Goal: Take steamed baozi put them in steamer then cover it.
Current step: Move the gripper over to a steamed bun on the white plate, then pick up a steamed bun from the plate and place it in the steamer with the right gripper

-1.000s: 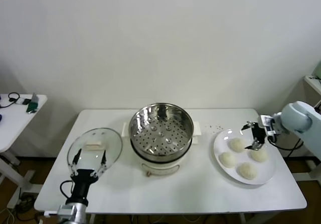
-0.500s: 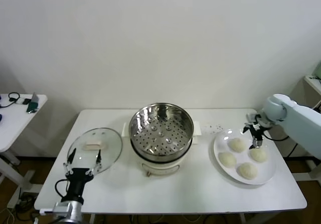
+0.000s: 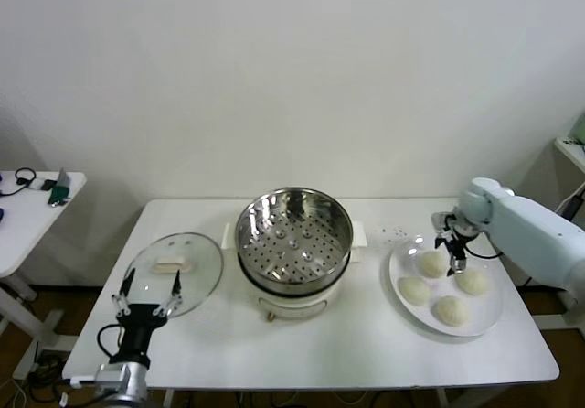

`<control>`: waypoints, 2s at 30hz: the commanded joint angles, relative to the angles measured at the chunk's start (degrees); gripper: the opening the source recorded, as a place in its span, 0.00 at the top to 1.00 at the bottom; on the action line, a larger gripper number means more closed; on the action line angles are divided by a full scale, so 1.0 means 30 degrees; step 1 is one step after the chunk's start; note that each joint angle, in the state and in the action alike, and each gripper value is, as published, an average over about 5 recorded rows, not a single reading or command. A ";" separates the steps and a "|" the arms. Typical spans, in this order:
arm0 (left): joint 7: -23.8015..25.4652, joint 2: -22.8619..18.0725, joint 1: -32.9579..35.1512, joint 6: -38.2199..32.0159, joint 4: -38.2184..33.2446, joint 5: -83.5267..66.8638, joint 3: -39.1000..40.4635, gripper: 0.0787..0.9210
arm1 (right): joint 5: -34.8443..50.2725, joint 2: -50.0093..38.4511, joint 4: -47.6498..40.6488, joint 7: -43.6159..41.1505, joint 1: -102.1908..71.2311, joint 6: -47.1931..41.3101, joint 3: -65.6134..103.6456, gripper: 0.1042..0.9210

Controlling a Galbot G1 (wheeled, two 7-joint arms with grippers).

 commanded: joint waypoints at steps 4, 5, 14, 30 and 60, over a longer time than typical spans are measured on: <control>-0.0043 -0.0028 0.0053 0.0124 -0.0024 0.0045 -0.0029 0.12 | -0.0517 0.1281 -0.1732 0.0024 -0.0370 0.0480 0.0586 0.12; -0.0045 -0.0029 0.0057 0.0125 -0.0015 0.0051 -0.0039 0.12 | -0.0510 0.1312 -0.1755 -0.0015 -0.0364 0.0503 0.0595 0.12; -0.0101 -0.0013 0.0069 0.0178 -0.0021 0.0058 -0.0130 0.12 | -0.0280 0.1152 -0.1678 -0.0454 -0.0186 0.0641 0.0460 0.30; -0.0229 0.0056 0.0143 0.0221 0.0049 -0.0034 -0.0240 0.12 | 0.2566 0.0365 0.0565 -0.0556 0.3318 0.1203 -0.2737 0.42; -0.0218 0.0233 0.0502 0.0275 -0.0414 -0.0452 0.0087 0.12 | -0.0167 1.0350 0.5125 -0.0013 1.1385 0.9312 -0.8699 0.38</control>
